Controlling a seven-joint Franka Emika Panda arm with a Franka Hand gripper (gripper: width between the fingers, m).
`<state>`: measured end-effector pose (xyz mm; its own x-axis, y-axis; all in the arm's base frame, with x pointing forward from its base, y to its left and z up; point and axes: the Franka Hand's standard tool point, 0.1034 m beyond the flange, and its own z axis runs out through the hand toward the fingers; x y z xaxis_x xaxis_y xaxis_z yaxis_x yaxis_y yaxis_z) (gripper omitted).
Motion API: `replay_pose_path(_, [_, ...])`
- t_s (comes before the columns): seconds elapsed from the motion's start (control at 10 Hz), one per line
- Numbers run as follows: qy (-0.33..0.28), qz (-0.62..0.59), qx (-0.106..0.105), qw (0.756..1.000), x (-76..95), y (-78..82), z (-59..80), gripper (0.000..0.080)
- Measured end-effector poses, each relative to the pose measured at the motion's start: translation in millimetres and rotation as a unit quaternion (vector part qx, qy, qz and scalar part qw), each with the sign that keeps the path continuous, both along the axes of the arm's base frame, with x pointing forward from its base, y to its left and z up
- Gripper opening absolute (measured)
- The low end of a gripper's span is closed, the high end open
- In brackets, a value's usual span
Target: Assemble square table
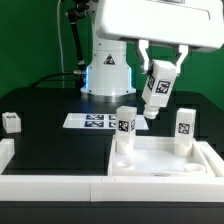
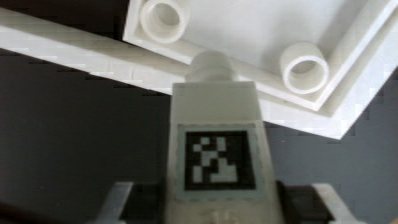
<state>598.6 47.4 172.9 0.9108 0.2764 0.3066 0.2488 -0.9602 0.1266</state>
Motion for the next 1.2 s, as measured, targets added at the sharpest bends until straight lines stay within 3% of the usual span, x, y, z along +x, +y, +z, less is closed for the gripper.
replay_pose_path(0.2, [0.002,0.001,0.000,1.000,-1.8,1.2,-2.9,0.0290])
replay_pose_path(0.4, [0.025,-0.011,0.025,0.999,-14.4,15.1,-26.6,0.0290])
replay_pose_path(0.6, [0.027,0.006,0.071,0.997,3.1,45.9,-22.1,0.0290])
replay_pose_path(0.8, [0.009,0.007,0.080,0.997,10.0,60.4,-23.9,0.0291])
replay_pose_path(1.0, [-0.008,-0.041,0.086,0.995,17.3,54.5,-22.6,0.0291])
replay_pose_path(1.2, [-0.019,-0.032,0.073,0.997,21.6,35.7,-28.4,0.0291])
